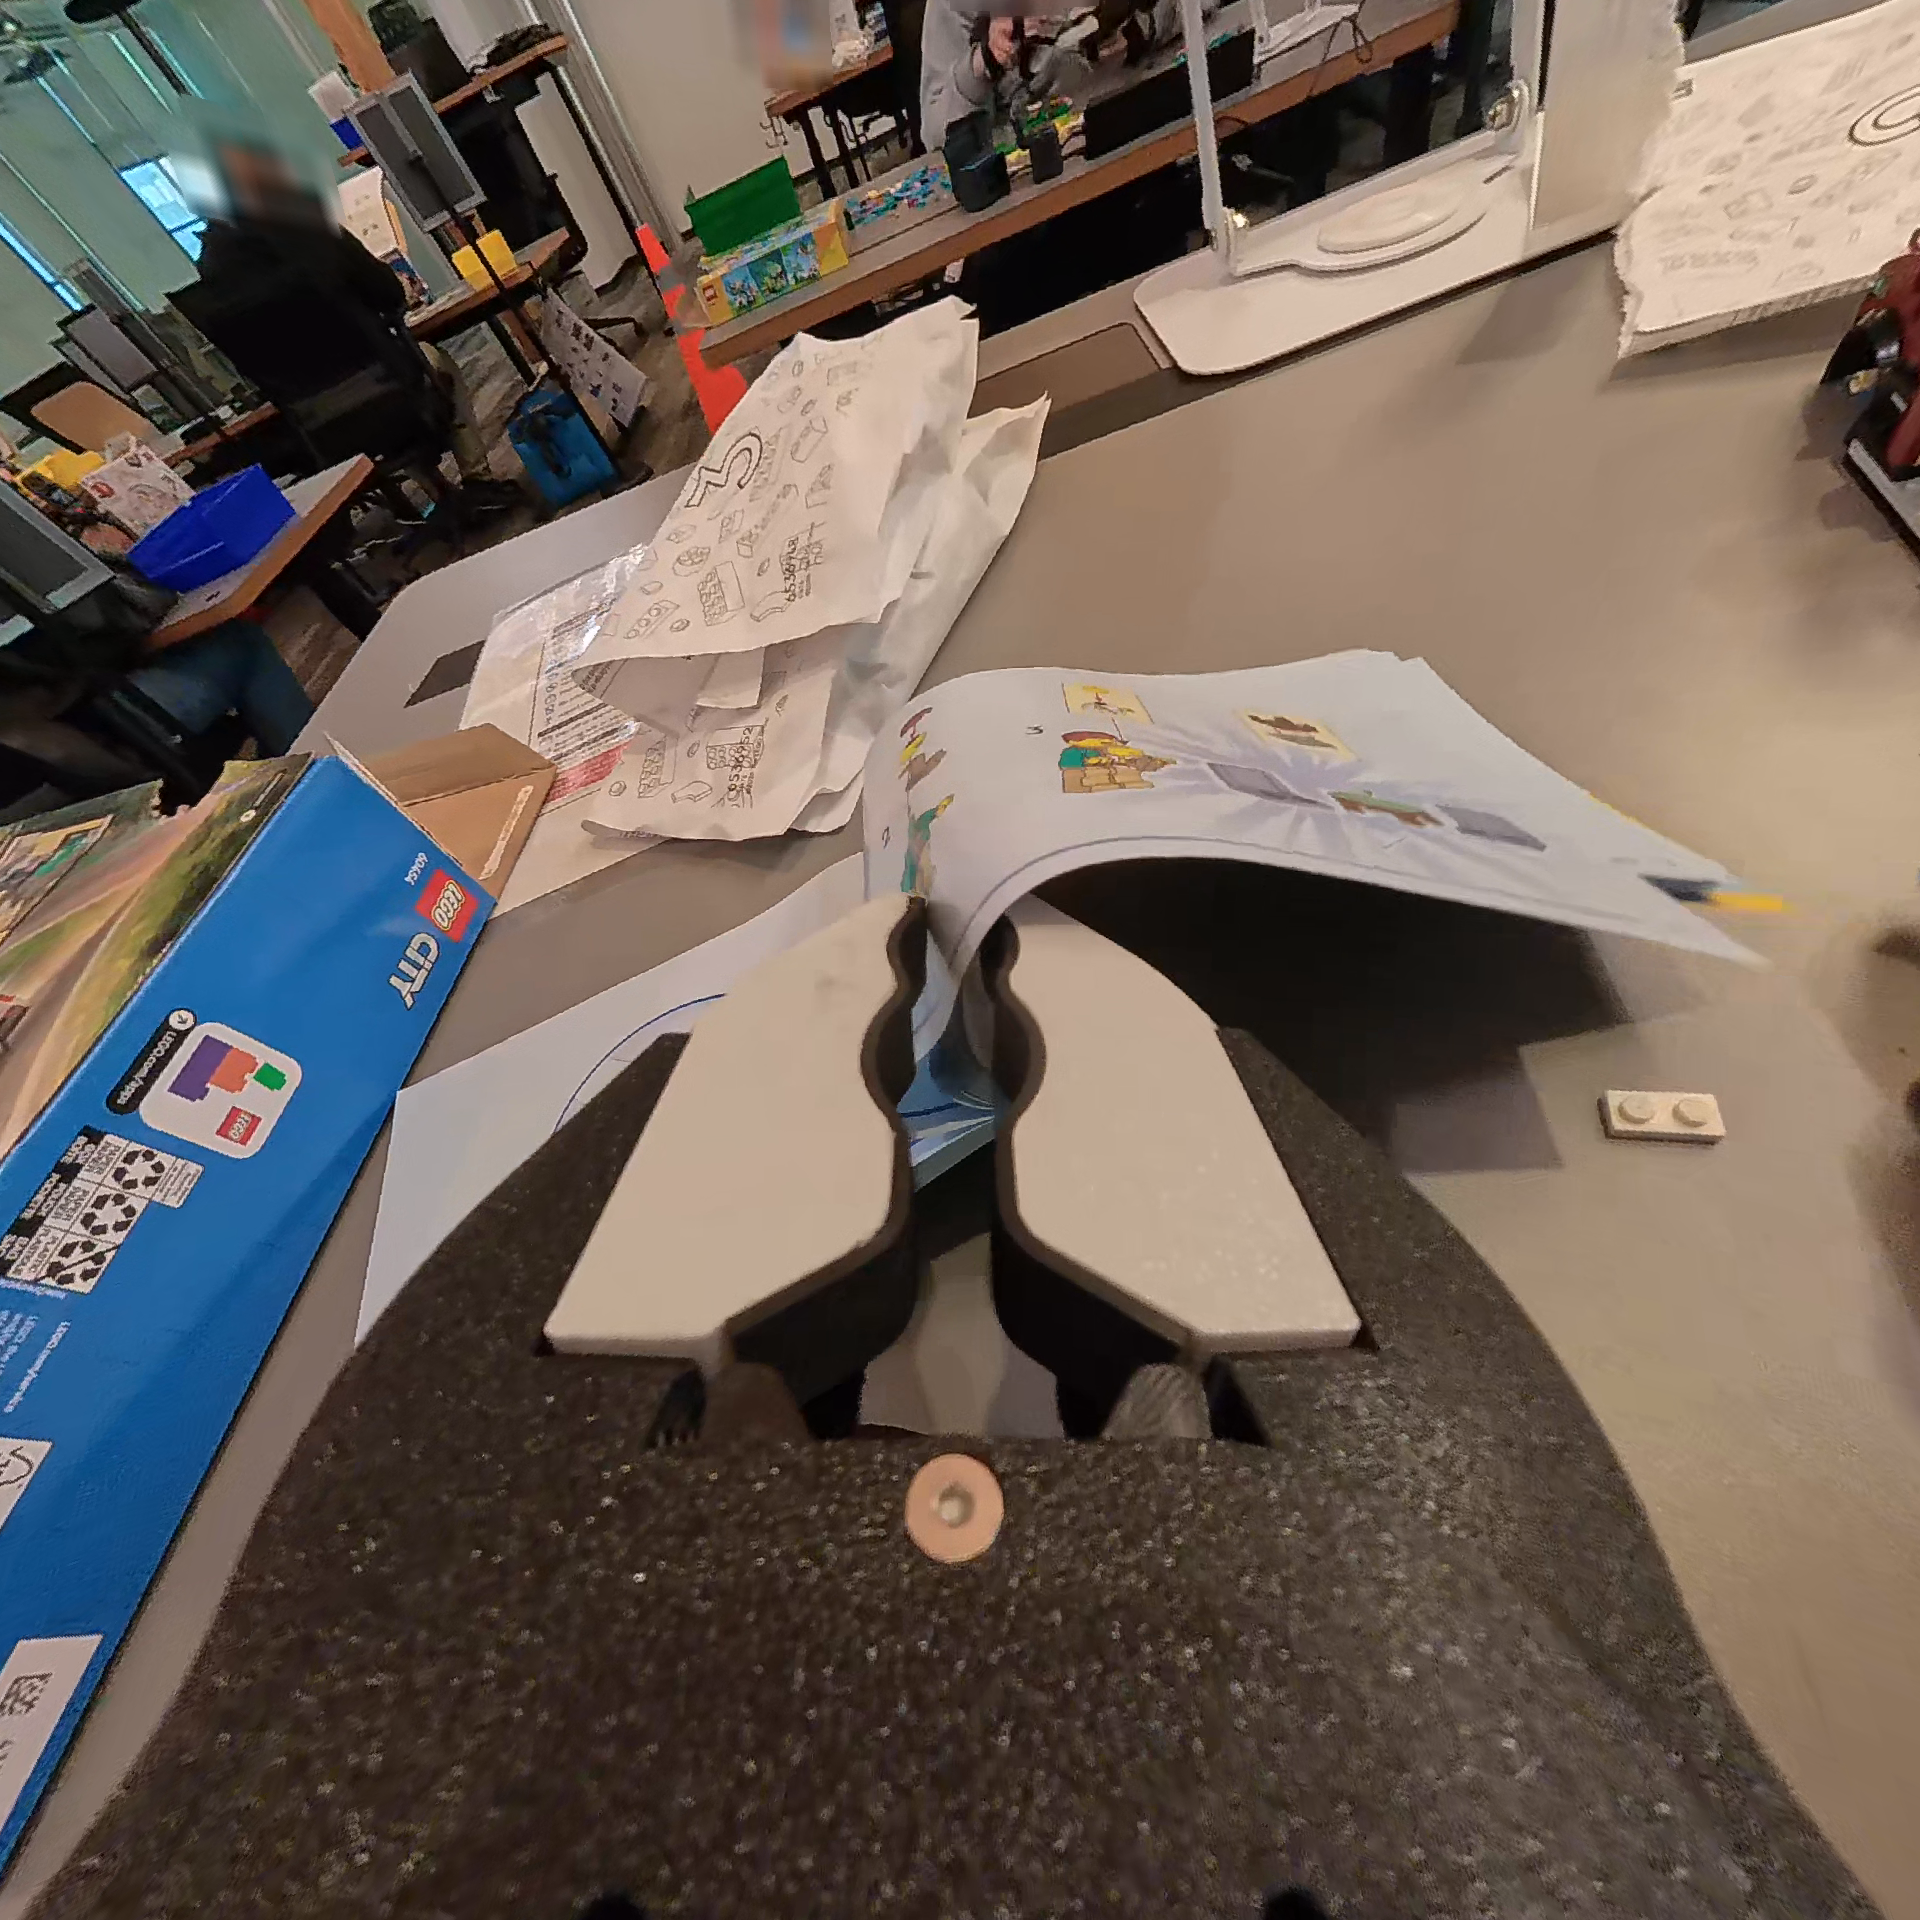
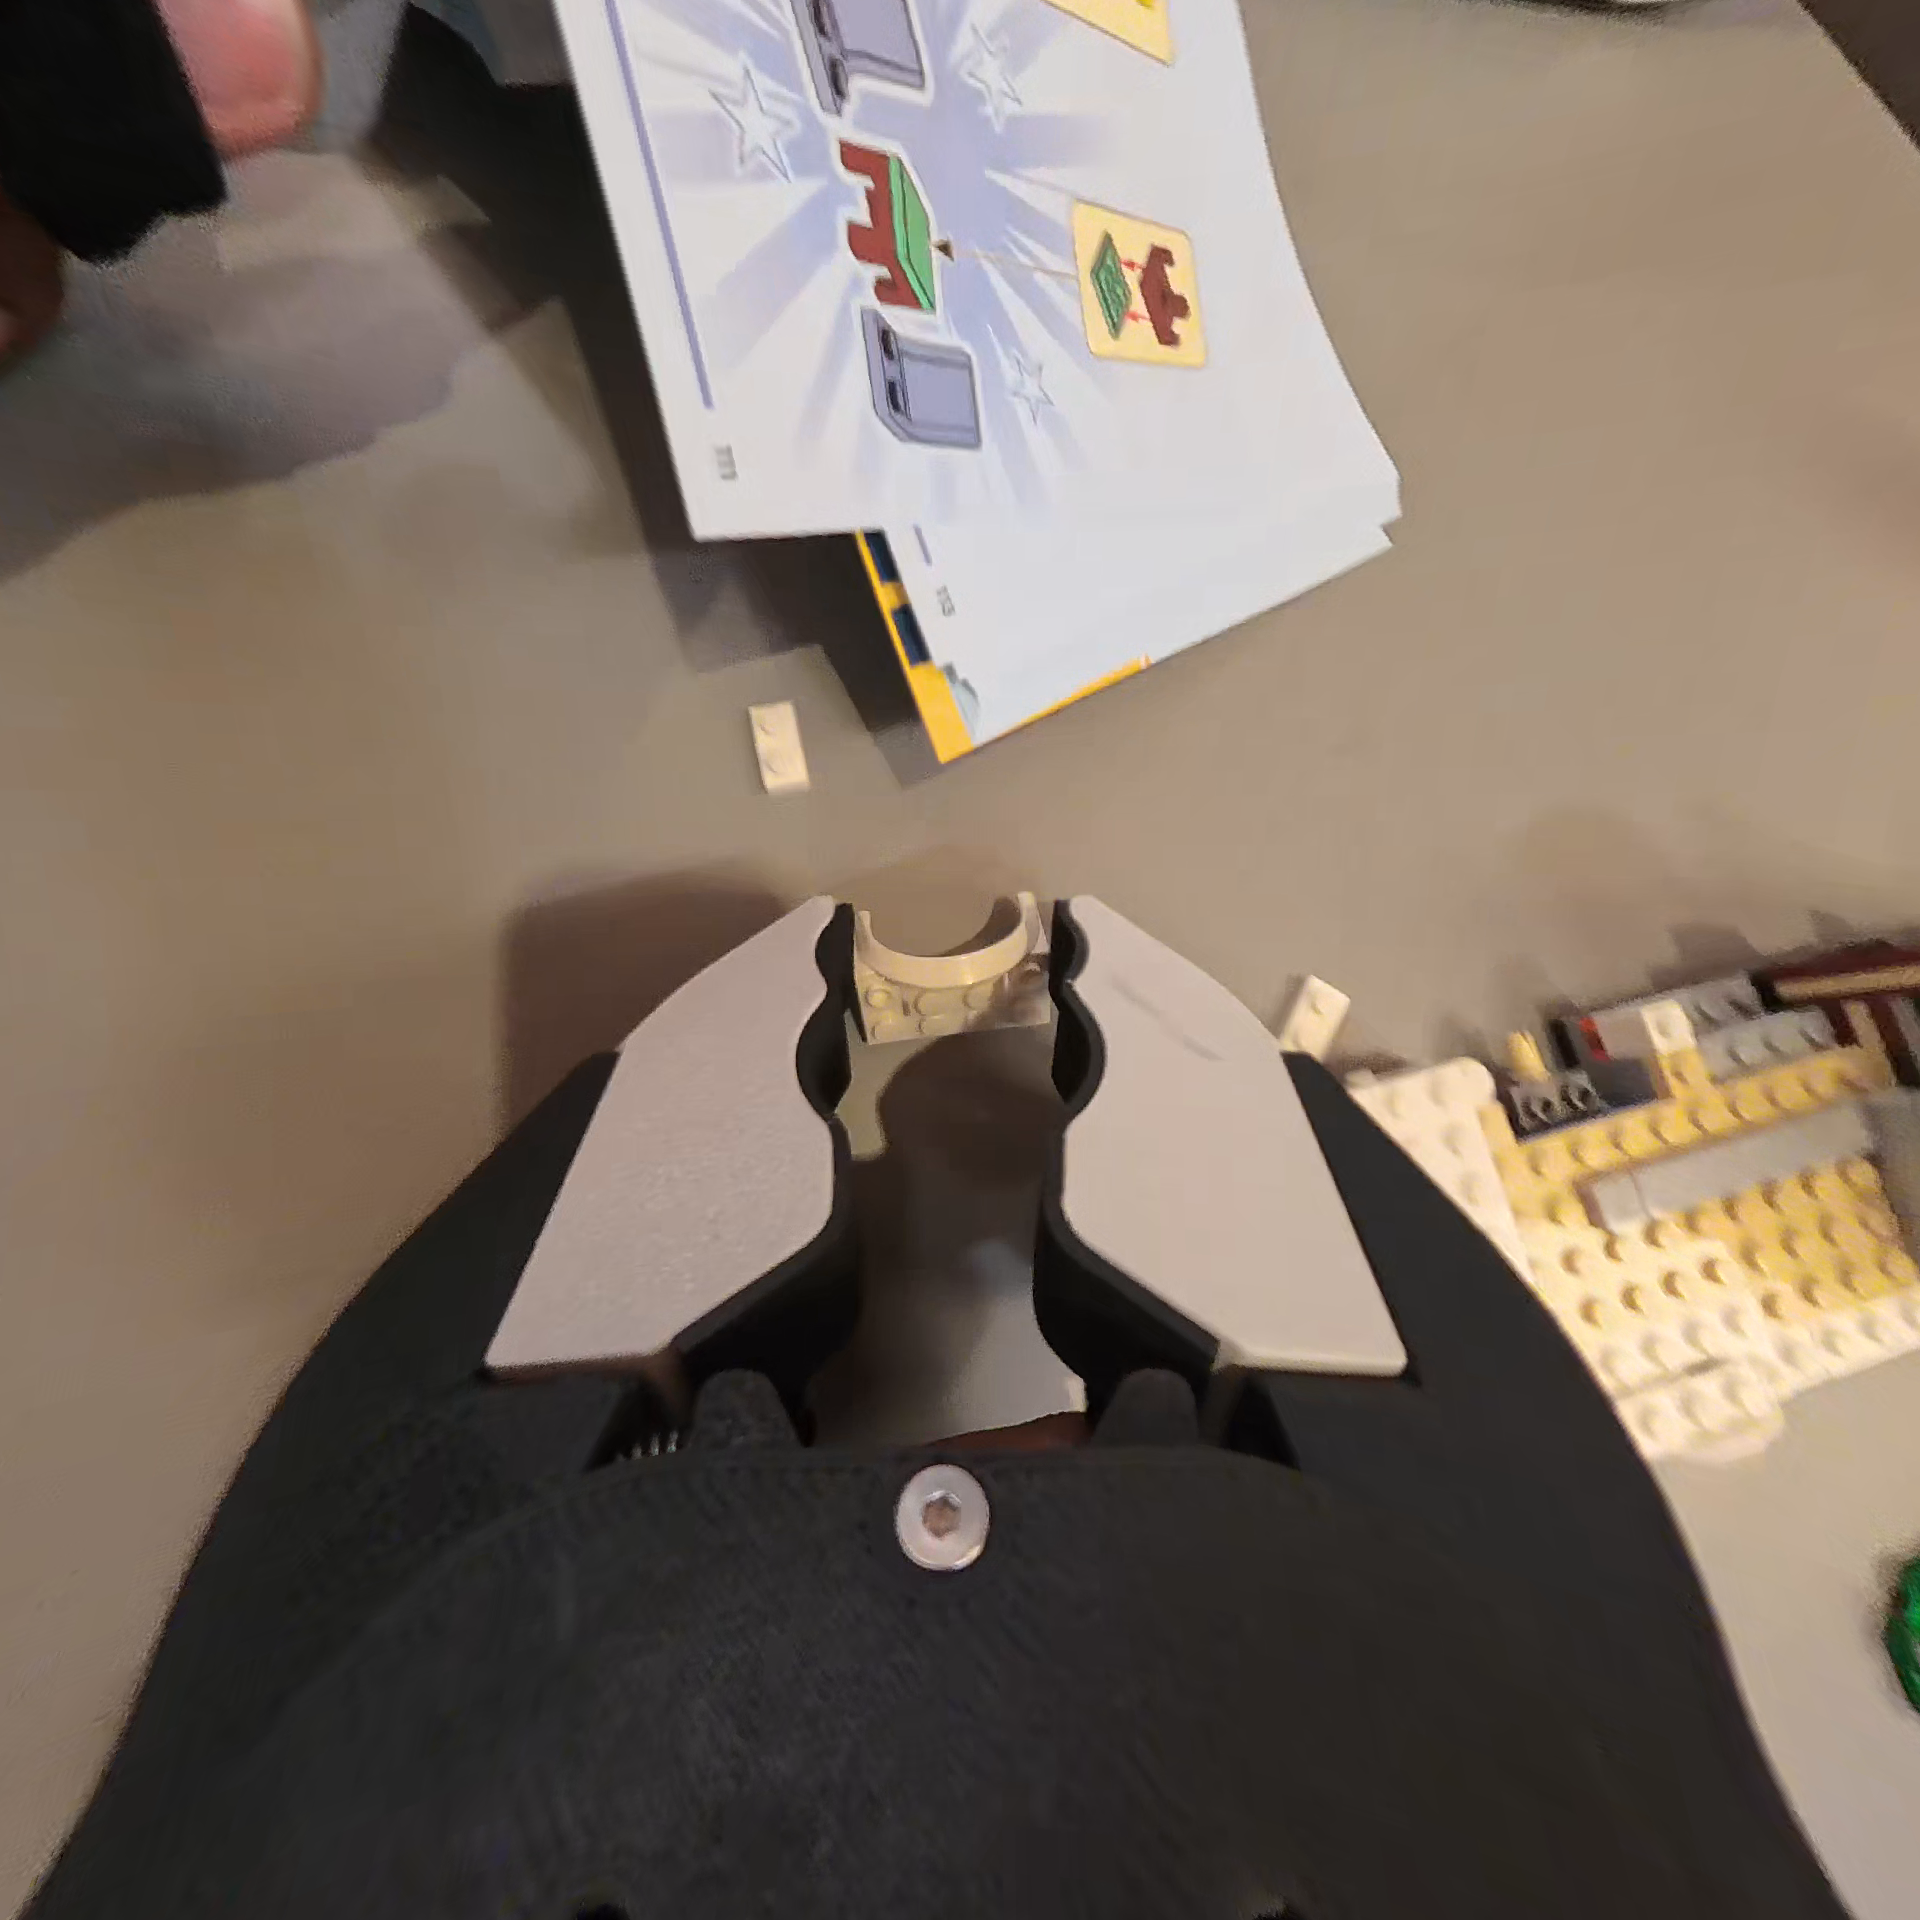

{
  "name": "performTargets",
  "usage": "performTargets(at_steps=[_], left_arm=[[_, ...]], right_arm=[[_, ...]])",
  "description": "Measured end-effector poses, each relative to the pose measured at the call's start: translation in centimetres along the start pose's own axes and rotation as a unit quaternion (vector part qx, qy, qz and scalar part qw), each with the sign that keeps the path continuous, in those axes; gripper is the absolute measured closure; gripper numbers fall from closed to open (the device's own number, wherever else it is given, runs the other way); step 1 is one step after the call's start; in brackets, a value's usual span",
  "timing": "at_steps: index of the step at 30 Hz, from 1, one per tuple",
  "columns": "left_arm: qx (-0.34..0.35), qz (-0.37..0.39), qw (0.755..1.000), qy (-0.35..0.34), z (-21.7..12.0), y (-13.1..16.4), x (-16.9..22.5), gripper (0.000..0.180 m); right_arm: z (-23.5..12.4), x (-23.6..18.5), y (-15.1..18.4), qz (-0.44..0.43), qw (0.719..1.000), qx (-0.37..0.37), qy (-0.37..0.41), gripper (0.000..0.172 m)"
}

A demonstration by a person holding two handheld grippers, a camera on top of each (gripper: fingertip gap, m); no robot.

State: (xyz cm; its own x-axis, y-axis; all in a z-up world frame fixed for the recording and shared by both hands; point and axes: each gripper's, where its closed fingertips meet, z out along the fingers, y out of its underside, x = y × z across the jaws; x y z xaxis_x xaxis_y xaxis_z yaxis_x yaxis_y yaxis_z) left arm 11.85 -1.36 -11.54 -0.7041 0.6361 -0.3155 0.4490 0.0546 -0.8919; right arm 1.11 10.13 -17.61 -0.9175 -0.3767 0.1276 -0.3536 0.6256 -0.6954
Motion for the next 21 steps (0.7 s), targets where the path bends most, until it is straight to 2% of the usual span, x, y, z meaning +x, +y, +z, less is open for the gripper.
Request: performTargets(at_steps=[6,11,16,21], left_arm=[[-0.023,0.067,0.997,0.021,0.6,0.4,1.9,0.168],[-0.031,0.055,0.997,0.033,0.7,0.6,2.2,0.167],[-0.049,0.053,0.996,0.048,0.9,1.2,2.6,0.165],[-0.058,0.041,0.996,0.056,1.0,1.4,2.7,0.163]], right_arm=[[-1.5,2.4,1.4,-0.014,0.999,-0.009,0.037,0.136],[-2.3,2.9,1.4,-0.059,0.997,0.005,0.055,0.127],[-2.2,-1.2,-0.9,-0.073,0.995,0.059,-0.025,0.127],[0.8,-3.2,-1.6,0.012,0.997,0.014,-0.073,0.128]])
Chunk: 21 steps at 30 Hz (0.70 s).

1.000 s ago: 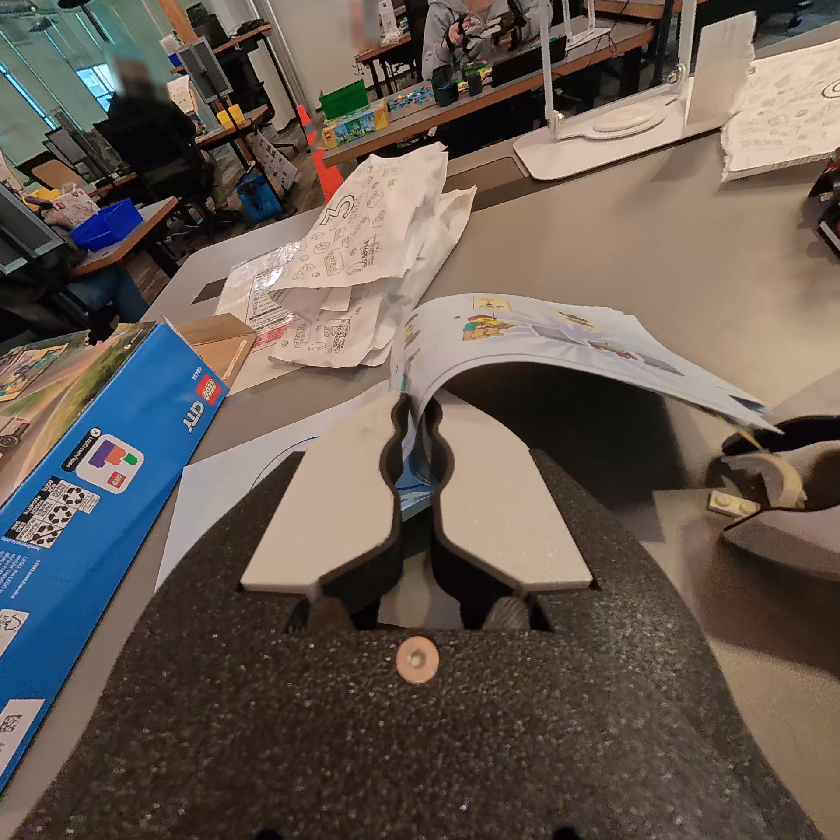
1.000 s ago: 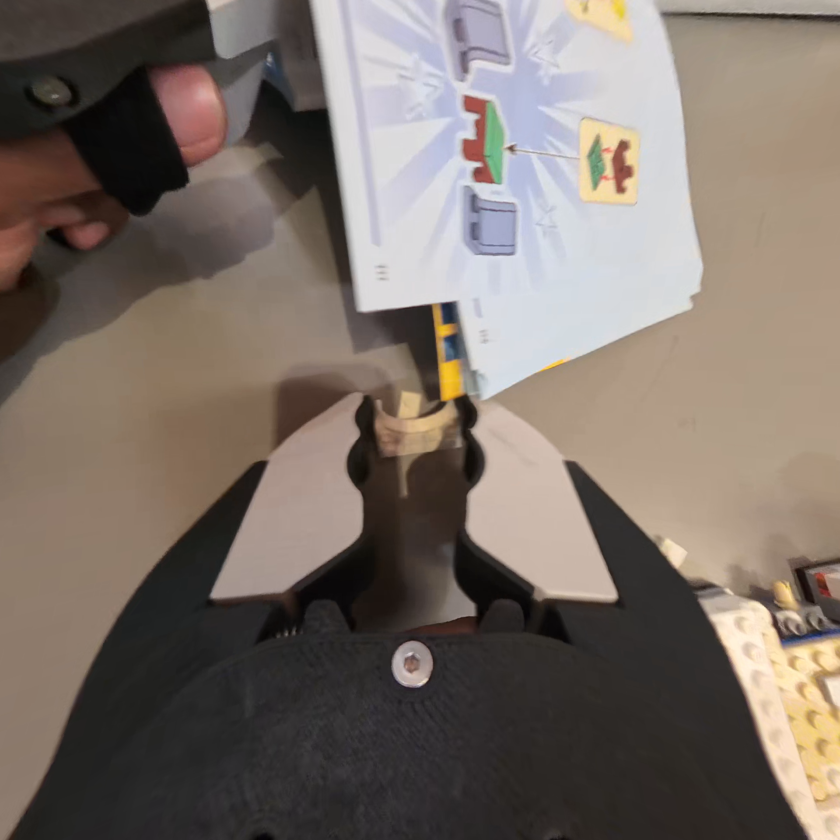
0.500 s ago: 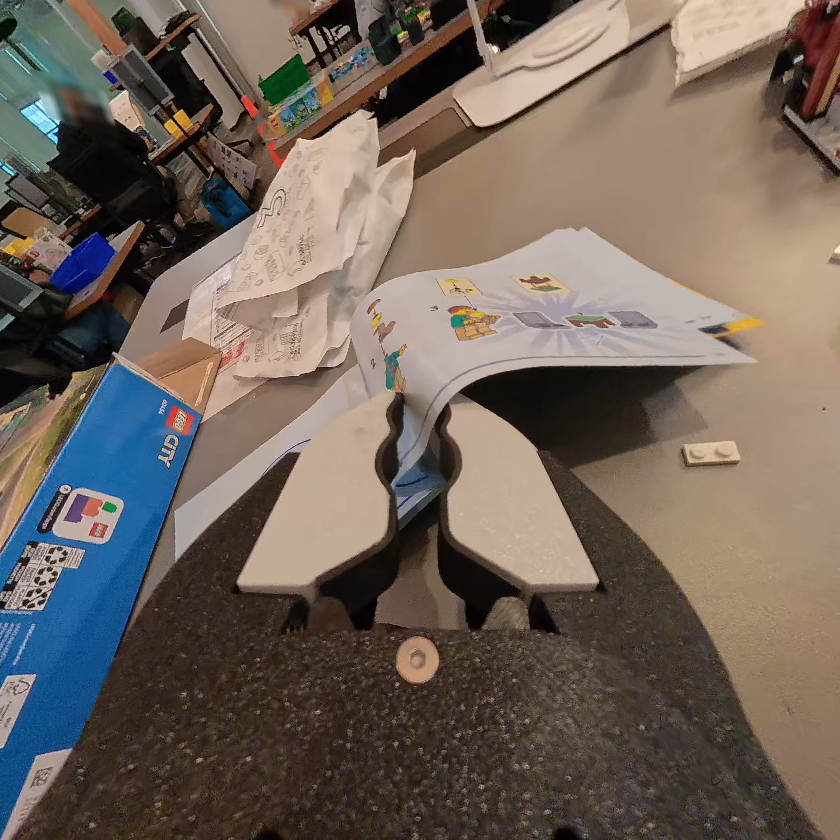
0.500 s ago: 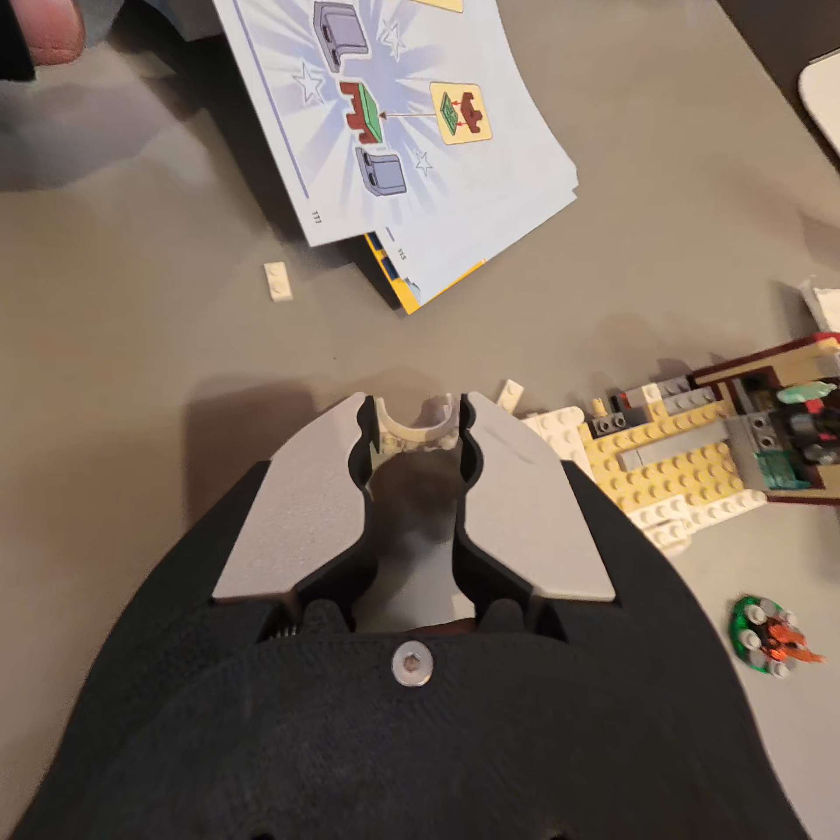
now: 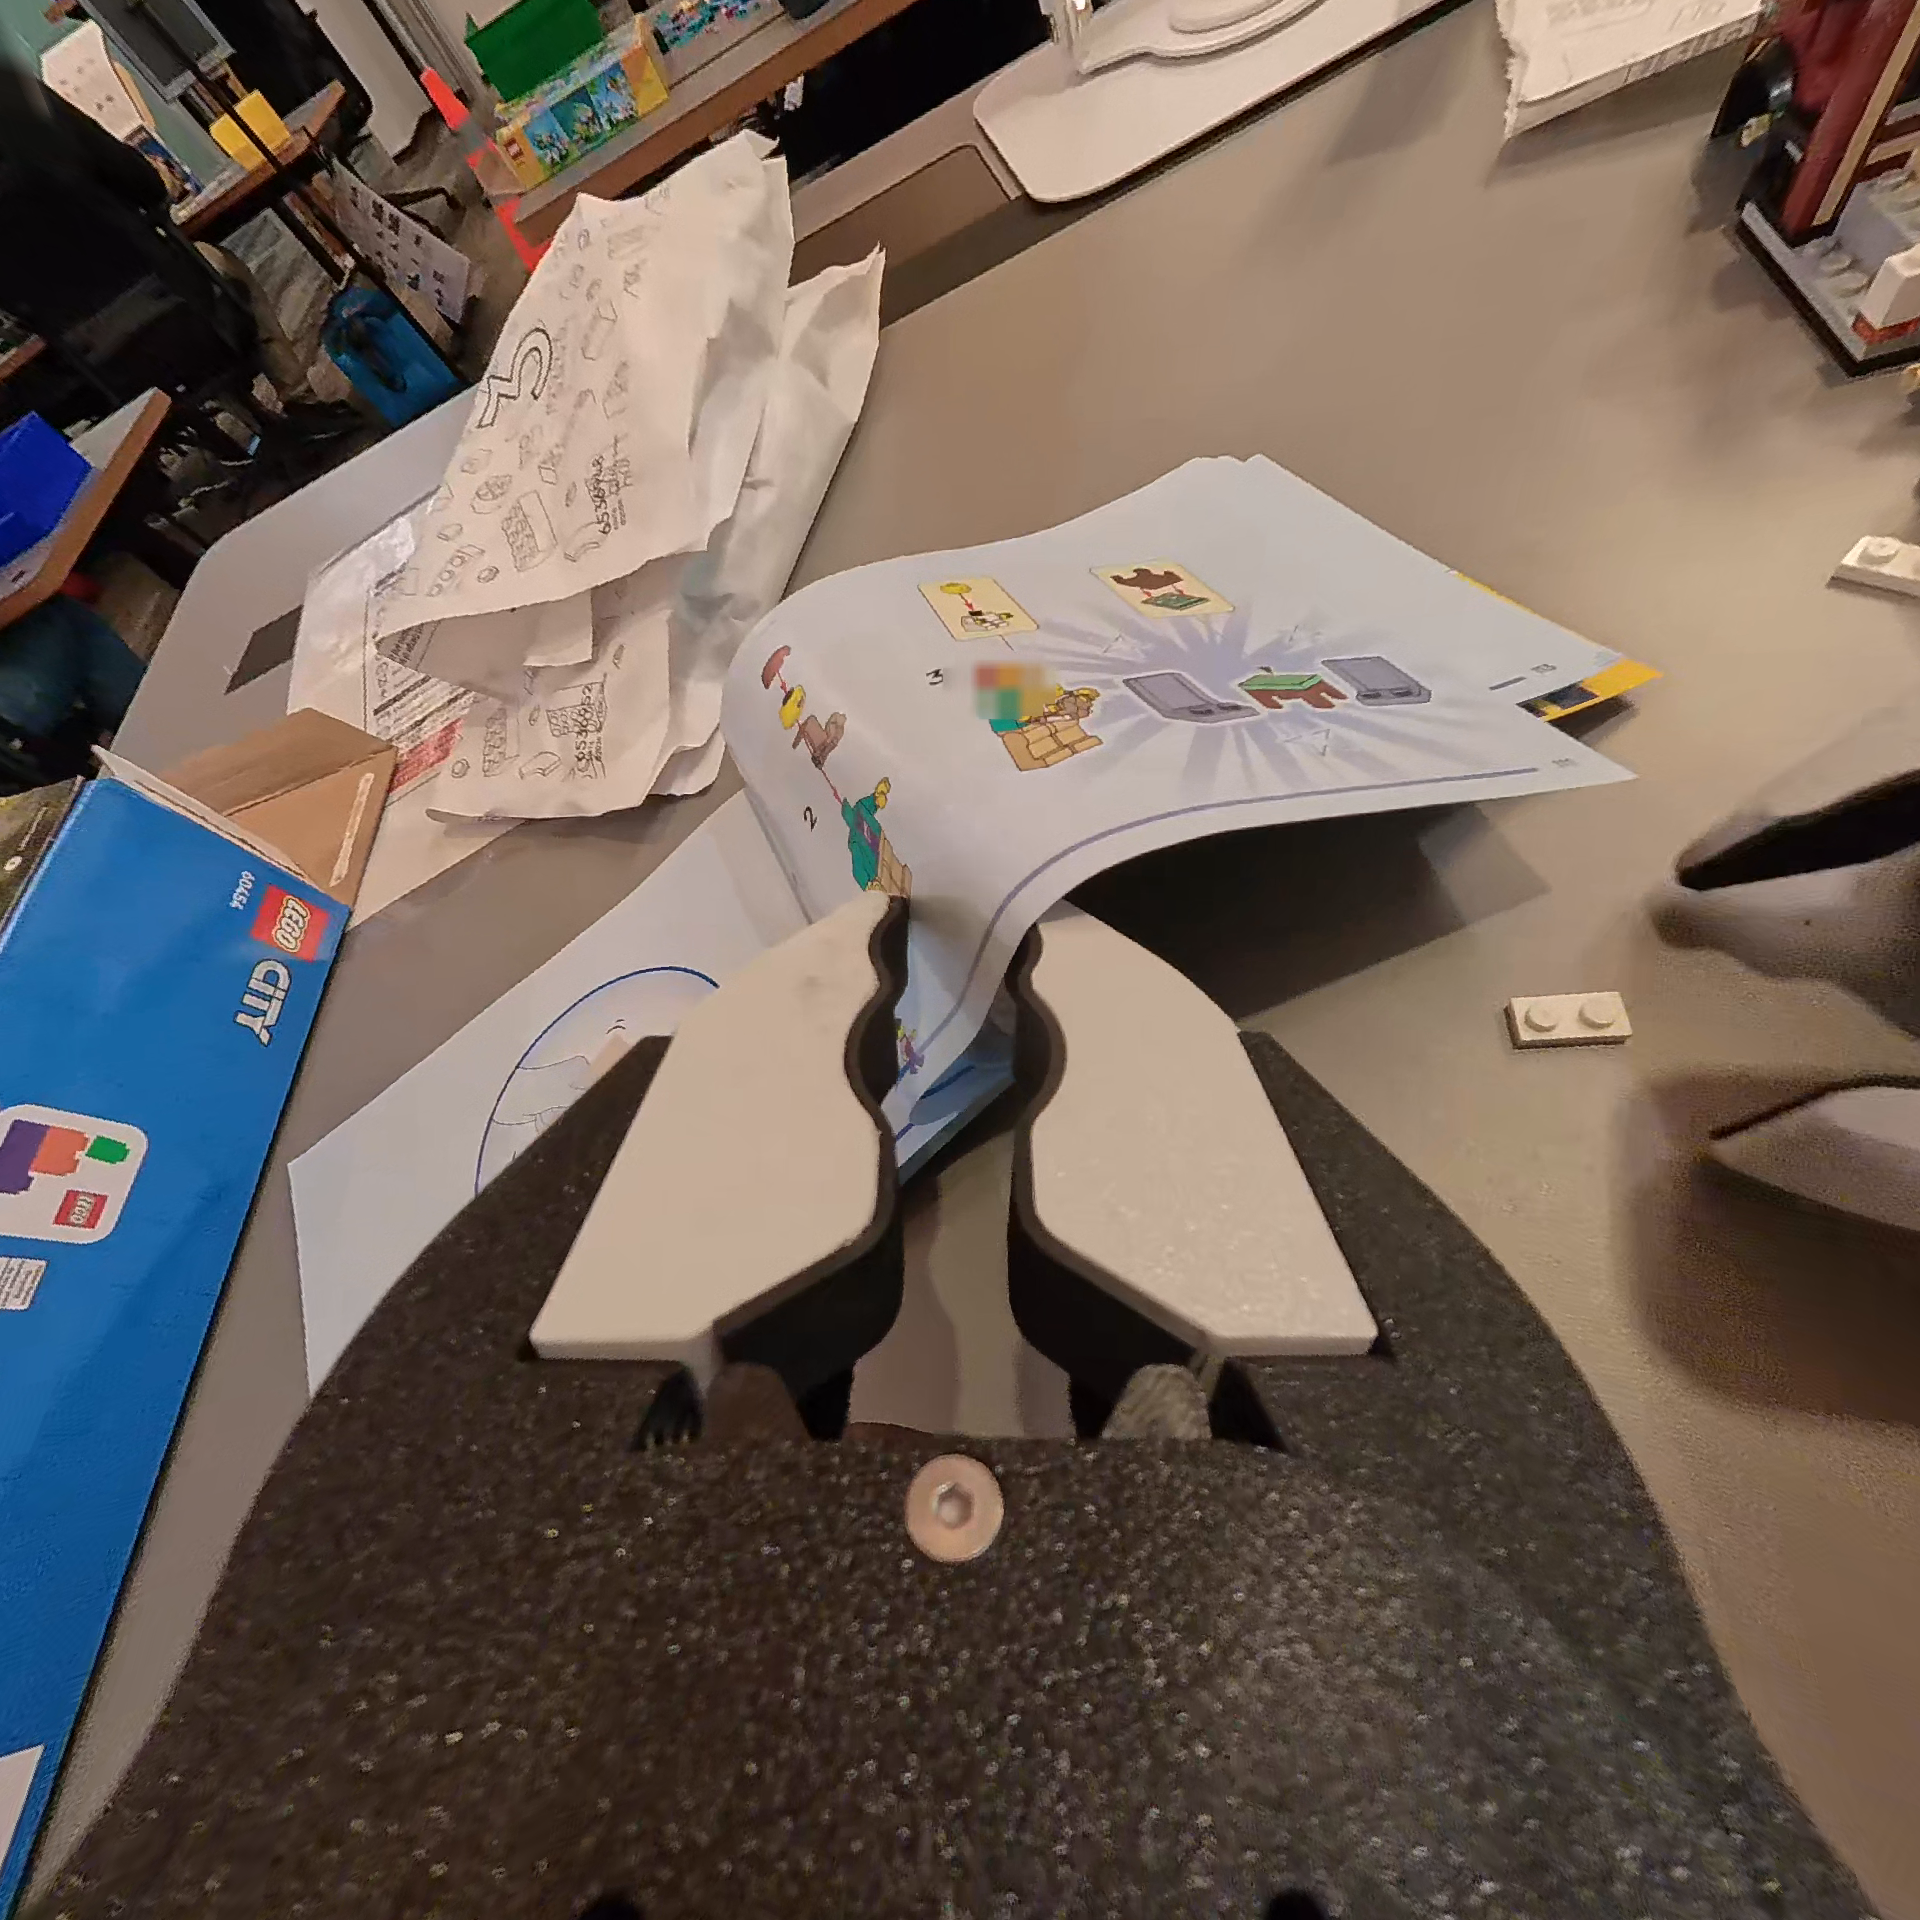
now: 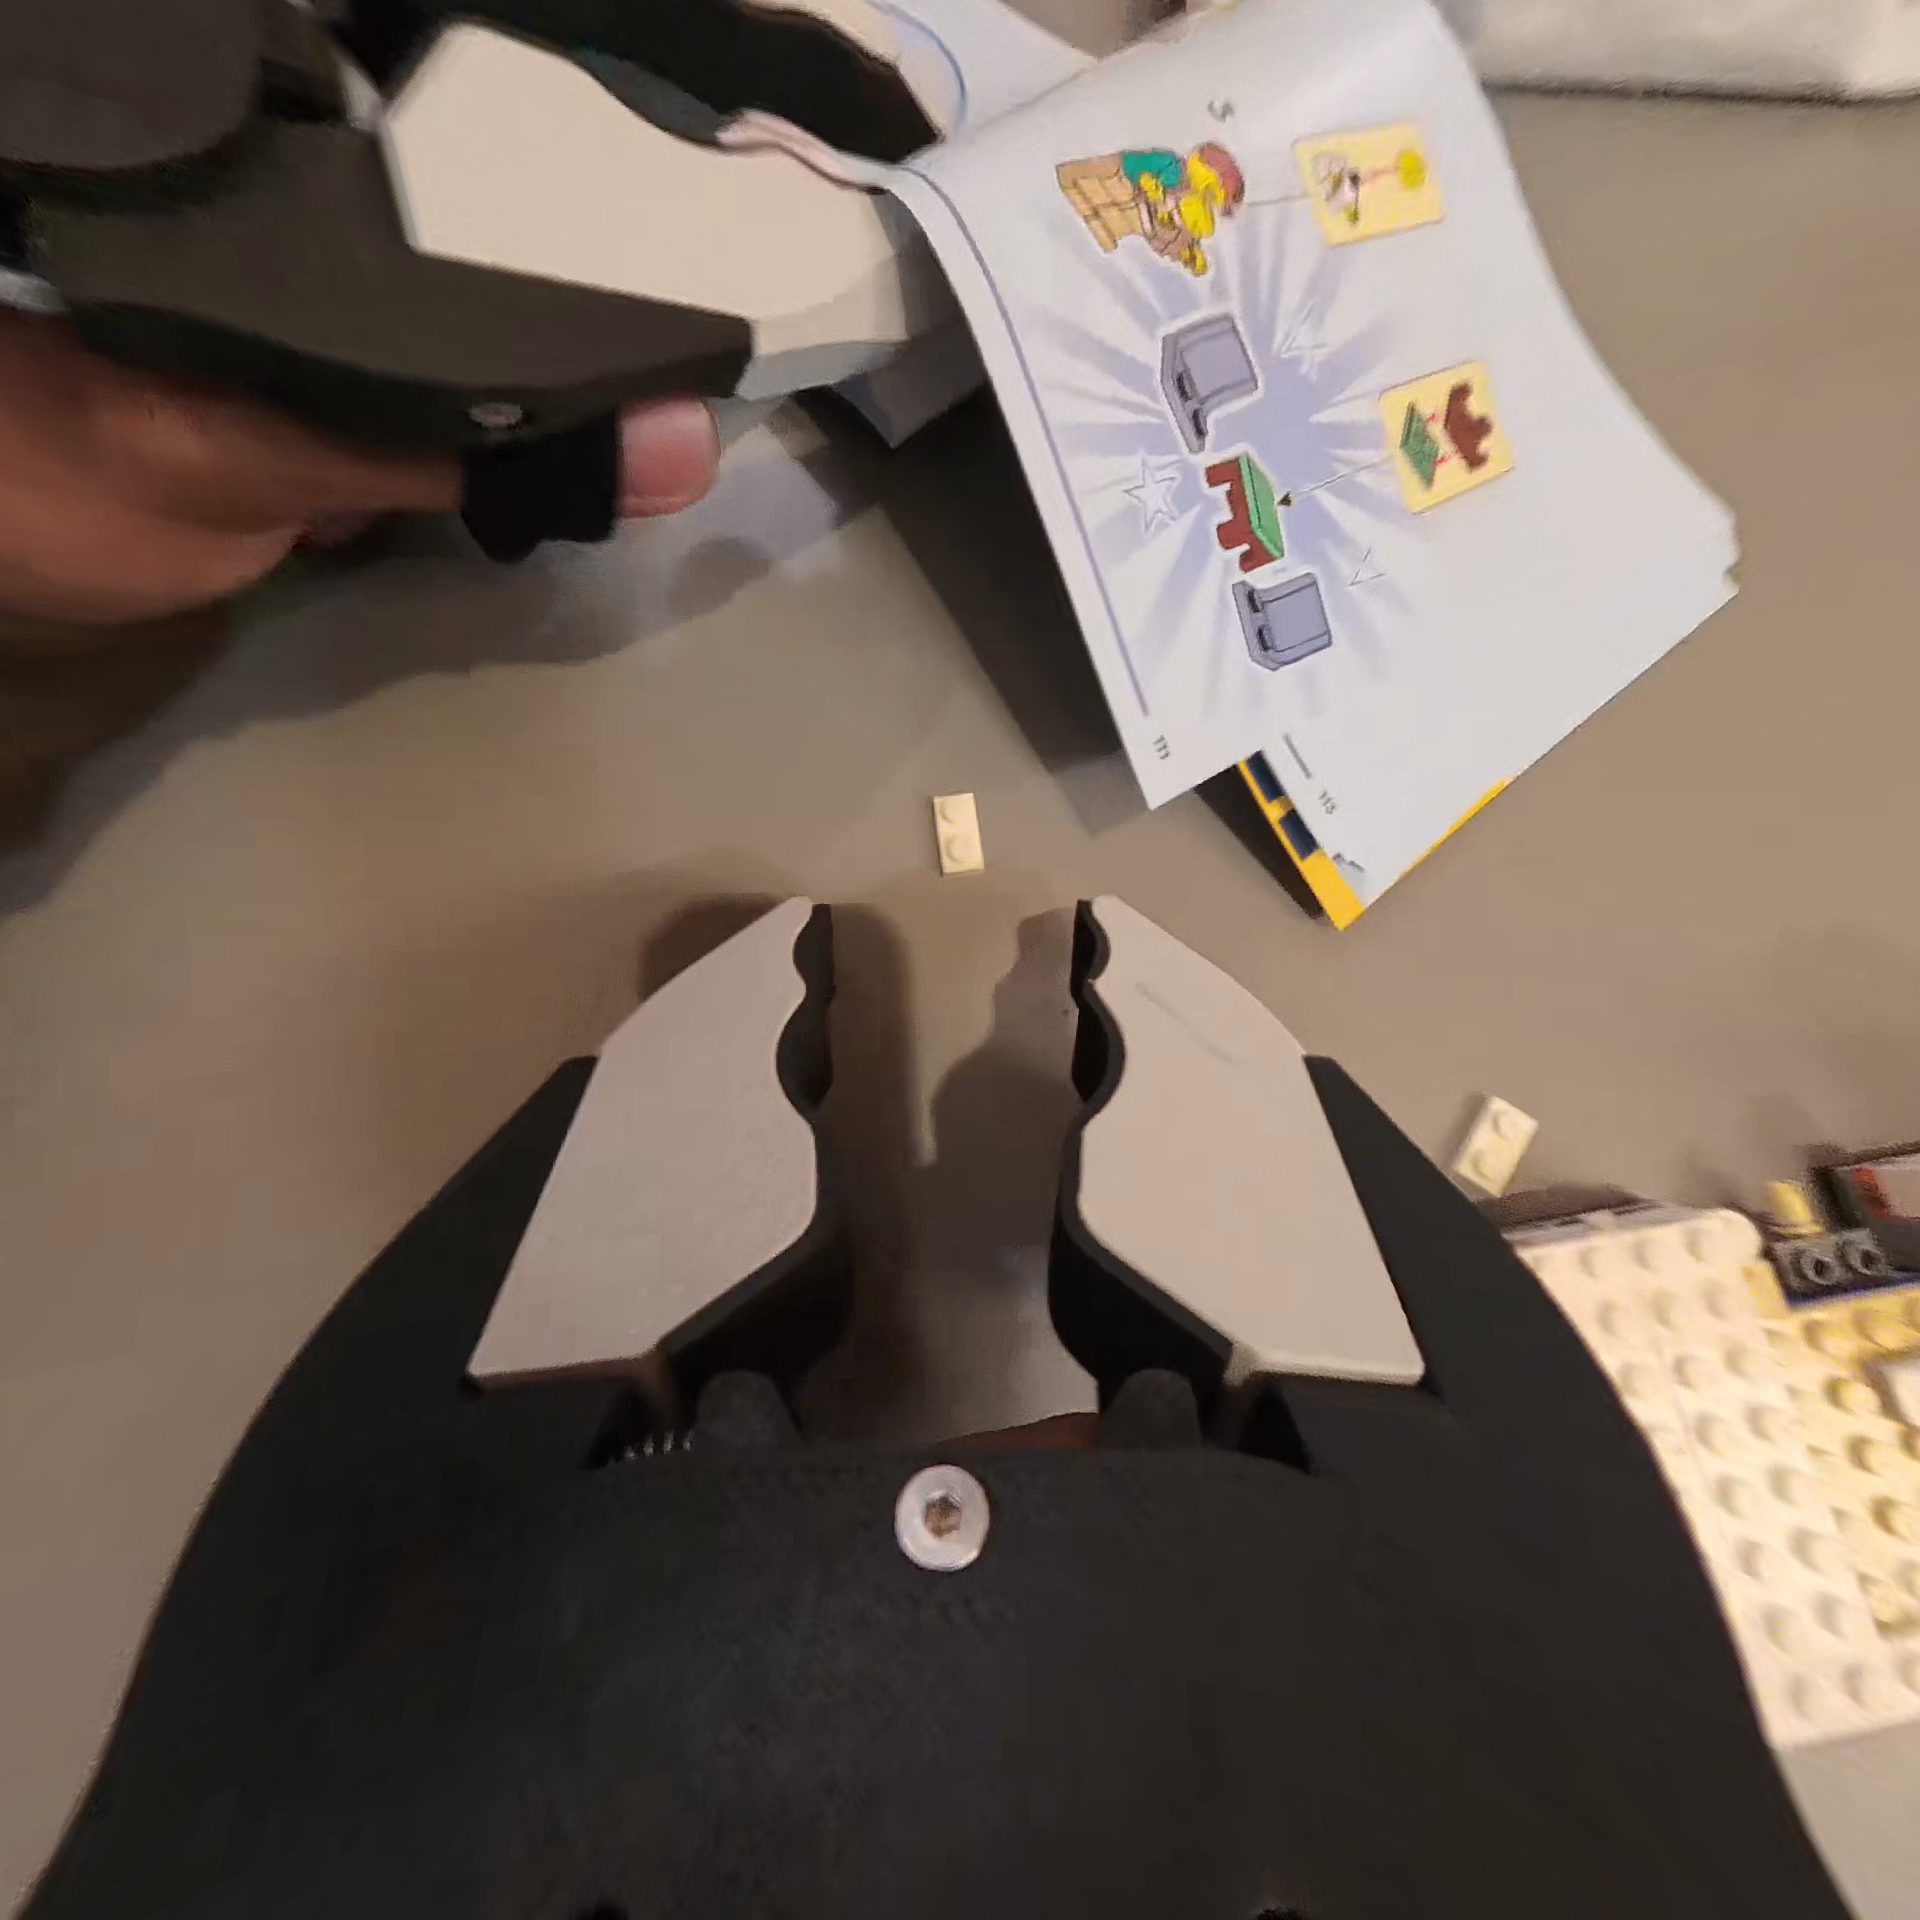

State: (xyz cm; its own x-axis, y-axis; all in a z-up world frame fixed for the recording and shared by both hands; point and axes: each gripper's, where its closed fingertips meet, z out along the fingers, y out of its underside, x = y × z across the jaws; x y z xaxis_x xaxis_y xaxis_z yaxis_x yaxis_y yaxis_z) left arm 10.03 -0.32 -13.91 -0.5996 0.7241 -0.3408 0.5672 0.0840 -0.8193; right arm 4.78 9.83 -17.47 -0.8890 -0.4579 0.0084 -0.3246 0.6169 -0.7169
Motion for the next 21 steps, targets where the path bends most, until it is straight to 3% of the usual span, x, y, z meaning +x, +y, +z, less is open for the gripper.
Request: performTargets(at_steps=[2,9,15,21], left_arm=[[-0.001,-0.001,1.000,0.002,0.0,0.0,0.1,0.163],[0.005,0.009,1.000,0.003,-0.2,0.0,0.3,0.163],[0.001,0.028,1.000,0.004,-0.2,0.1,0.8,0.163],[-0.005,0.059,0.998,0.025,-0.4,-0.1,3.1,0.160]], right_arm=[[0.8,0.6,-0.2,0.007,1.000,-0.015,0.016,0.129],[2.1,-0.4,-1.3,-0.018,0.999,-0.023,0.013,0.164],[-1.0,2.2,1.8,-0.020,0.998,-0.053,0.037,0.165],[-3.7,4.2,3.9,0.002,0.999,-0.033,0.027,0.162]])
